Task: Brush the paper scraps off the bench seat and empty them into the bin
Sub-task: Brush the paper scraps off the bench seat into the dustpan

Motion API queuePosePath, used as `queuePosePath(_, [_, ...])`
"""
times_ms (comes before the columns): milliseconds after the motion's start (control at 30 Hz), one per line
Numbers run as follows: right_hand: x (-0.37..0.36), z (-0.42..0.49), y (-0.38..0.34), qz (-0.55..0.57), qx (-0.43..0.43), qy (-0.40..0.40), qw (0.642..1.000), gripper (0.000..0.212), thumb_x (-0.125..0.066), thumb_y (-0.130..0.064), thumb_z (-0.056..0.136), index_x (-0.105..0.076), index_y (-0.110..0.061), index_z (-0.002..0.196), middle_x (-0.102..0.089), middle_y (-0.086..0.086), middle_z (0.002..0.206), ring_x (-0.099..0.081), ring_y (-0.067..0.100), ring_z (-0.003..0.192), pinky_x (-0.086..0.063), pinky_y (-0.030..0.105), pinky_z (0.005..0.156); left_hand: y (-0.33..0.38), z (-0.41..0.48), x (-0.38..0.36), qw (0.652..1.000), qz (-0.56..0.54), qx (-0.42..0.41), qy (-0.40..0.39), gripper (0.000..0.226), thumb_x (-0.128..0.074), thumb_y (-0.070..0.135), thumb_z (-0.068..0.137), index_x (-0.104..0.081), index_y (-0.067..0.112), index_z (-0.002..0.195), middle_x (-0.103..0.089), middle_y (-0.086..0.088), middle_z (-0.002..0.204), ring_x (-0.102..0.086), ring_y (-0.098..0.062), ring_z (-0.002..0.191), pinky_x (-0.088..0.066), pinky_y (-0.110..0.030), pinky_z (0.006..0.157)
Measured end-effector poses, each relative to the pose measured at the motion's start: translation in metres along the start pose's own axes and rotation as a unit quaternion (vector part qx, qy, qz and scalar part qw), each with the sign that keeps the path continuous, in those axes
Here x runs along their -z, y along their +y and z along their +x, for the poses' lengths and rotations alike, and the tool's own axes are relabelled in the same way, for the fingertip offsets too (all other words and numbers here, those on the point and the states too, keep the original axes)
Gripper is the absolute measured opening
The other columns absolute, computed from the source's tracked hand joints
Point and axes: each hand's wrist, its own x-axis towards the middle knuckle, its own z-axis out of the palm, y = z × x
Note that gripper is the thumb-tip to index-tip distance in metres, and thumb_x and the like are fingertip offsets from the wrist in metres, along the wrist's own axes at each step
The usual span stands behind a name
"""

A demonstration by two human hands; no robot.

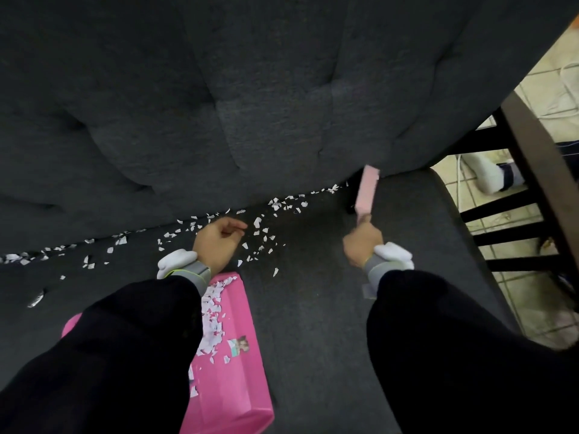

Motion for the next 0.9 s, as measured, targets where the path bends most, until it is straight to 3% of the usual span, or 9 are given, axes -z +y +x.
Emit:
queuePosePath(133, [-0.021,-0.038,-0.009,-0.045,0.086,-0.051,0.994,0.058,-0.04,-0.008,0.094,-0.019,-0.002,0.147,-0.055,0.026,0.126,-0.052,0.039,0.117,-0.042,0.036,0.091,0.0,-0.005,0.0,1.0,0.001,0.003,0.007,0.017,-0.059,0.007,0.084,-0.069,0.019,0.091,-0.067,0.002,0.082,-0.059,-0.013,0.08,-0.043,-0.025,0.086])
queuePosePath(267, [-0.029,-0.061,-0.005,-0.011,0.128,-0.074,0.989,0.055,-0.036,-0.012,0.097,-0.019,-0.01,0.149,-0.056,0.027,0.124,-0.053,0.041,0.114,-0.043,0.037,0.092,0.001,-0.009,0.003,1.0,-0.008,0.0,0.005,0.018,-0.059,0.005,0.085,-0.069,0.018,0.091,-0.063,0.017,0.077,-0.059,-0.006,0.077,-0.042,-0.024,0.088])
queuePosePath(467, [0.01,-0.042,0.023,0.038,0.059,0.022,0.997,0.048,-0.038,-0.01,0.096,-0.032,-0.008,0.144,-0.057,0.029,0.123,-0.053,0.043,0.114,-0.042,0.038,0.09,-0.001,-0.01,0.012,1.0,-0.011,0.003,0.012,0.019,-0.059,0.007,0.085,-0.066,0.024,0.086,-0.065,0.011,0.078,-0.059,-0.013,0.083,-0.042,-0.024,0.086])
queuePosePath(567, [0.044,-0.005,0.036,0.026,0.012,0.093,0.995,0.037,-0.038,-0.007,0.095,-0.041,0.002,0.131,-0.056,0.032,0.12,-0.053,0.046,0.111,-0.042,0.041,0.087,-0.004,-0.006,0.015,1.0,-0.014,0.0,0.009,0.024,-0.06,0.007,0.085,-0.064,0.029,0.079,-0.066,0.009,0.078,-0.059,-0.002,0.074,-0.044,-0.024,0.083])
queuePosePath(633, [0.065,0.027,0.038,0.035,-0.025,0.109,0.993,0.043,-0.038,-0.005,0.093,-0.036,0.005,0.134,-0.056,0.031,0.119,-0.059,0.044,0.1,-0.048,0.035,0.073,-0.005,-0.003,0.015,1.0,-0.015,-0.003,0.011,0.03,-0.06,0.006,0.084,-0.062,0.034,0.075,-0.064,0.017,0.076,-0.057,0.004,0.07,-0.043,-0.019,0.079])
queuePosePath(667, [0.073,0.04,0.036,0.061,-0.044,0.095,0.993,0.045,-0.038,-0.005,0.092,-0.034,0.005,0.136,-0.058,0.029,0.114,-0.063,0.039,0.083,-0.05,0.027,0.054,-0.006,-0.002,0.014,1.0,-0.013,-0.002,0.012,0.031,-0.06,0.006,0.084,-0.061,0.036,0.074,-0.063,0.02,0.074,-0.057,0.005,0.07,-0.043,-0.016,0.077])
queuePosePath(733, [0.082,0.06,0.029,0.138,-0.07,0.045,0.987,0.034,-0.038,-0.004,0.091,-0.045,0.007,0.123,-0.057,0.024,0.094,-0.057,0.026,0.048,-0.036,0.014,0.028,-0.007,-0.001,0.012,1.0,-0.014,0.002,0.014,0.032,-0.059,0.006,0.084,-0.061,0.036,0.073,-0.063,0.024,0.064,-0.057,0.011,0.066,-0.04,-0.006,0.07])
queuePosePath(833, [0.072,0.071,0.011,0.192,-0.08,-0.021,0.978,0.021,-0.041,-0.006,0.093,-0.053,0.006,0.105,-0.053,0.014,0.075,-0.05,0.019,0.048,-0.04,0.014,0.031,-0.007,0.001,0.009,1.0,-0.014,0.003,0.008,0.032,-0.059,0.006,0.084,-0.061,0.037,0.073,-0.064,0.025,0.063,-0.056,0.014,0.065,-0.039,-0.004,0.069])
queuePosePath(900, [0.049,0.063,-0.006,0.181,-0.067,-0.049,0.98,0.029,-0.044,-0.007,0.091,-0.05,0.005,0.117,-0.057,0.015,0.086,-0.056,0.022,0.06,-0.048,0.019,0.04,-0.01,0.001,0.009,1.0,-0.011,0.002,0.006,0.03,-0.059,0.006,0.085,-0.062,0.034,0.076,-0.066,0.019,0.074,-0.059,0.004,0.072,-0.041,-0.008,0.074])
